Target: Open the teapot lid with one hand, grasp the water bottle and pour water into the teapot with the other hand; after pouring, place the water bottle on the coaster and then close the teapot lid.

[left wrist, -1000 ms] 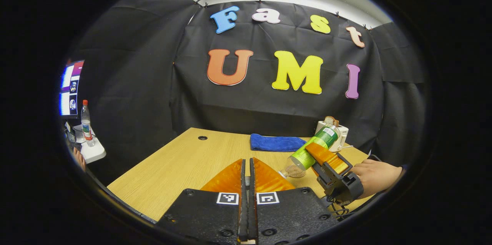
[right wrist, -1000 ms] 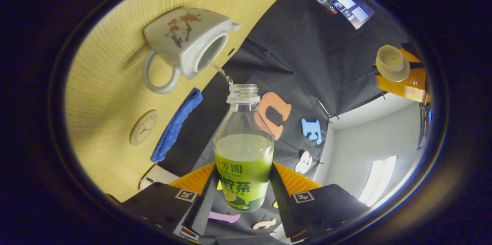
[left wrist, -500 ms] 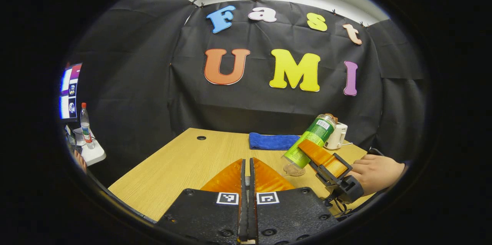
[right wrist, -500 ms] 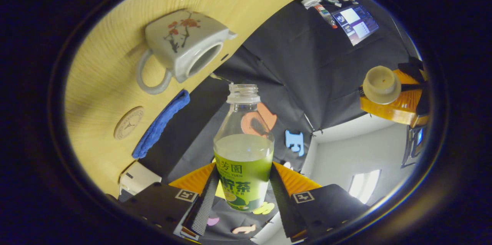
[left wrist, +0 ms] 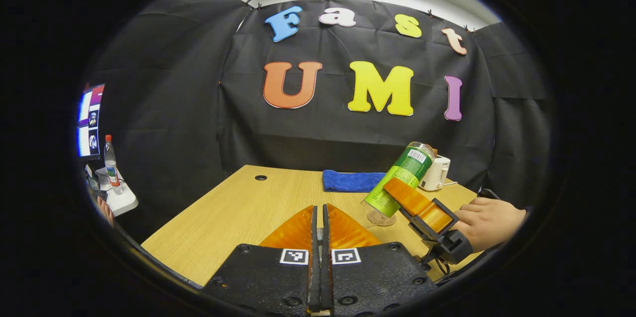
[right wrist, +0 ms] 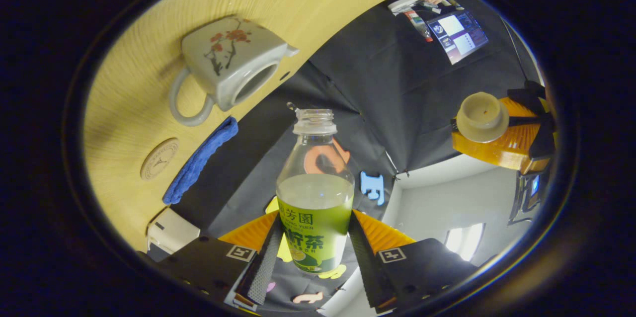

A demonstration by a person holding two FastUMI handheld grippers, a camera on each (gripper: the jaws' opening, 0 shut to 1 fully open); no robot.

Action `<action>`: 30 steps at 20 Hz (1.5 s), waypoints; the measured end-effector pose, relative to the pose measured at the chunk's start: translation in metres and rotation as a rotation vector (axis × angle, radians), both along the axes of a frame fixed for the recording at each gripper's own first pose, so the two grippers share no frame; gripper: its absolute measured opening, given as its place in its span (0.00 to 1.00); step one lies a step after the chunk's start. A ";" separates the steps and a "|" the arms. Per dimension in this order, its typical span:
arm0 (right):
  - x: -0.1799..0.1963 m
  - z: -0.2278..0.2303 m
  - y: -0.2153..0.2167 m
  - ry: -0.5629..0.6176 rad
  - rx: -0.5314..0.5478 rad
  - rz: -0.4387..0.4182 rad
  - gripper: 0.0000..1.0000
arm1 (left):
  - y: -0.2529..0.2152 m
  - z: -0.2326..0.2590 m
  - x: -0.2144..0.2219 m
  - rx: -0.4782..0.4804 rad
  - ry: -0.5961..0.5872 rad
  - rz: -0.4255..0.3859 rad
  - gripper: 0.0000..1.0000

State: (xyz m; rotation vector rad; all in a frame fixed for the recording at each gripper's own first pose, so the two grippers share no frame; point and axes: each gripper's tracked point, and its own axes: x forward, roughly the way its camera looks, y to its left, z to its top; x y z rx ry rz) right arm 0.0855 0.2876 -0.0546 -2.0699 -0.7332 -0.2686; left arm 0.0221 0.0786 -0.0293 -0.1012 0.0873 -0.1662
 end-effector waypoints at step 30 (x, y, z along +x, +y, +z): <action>0.076 -0.037 -0.104 0.838 1.564 0.149 0.77 | -0.016 0.010 -0.004 -0.004 -0.036 -0.023 0.04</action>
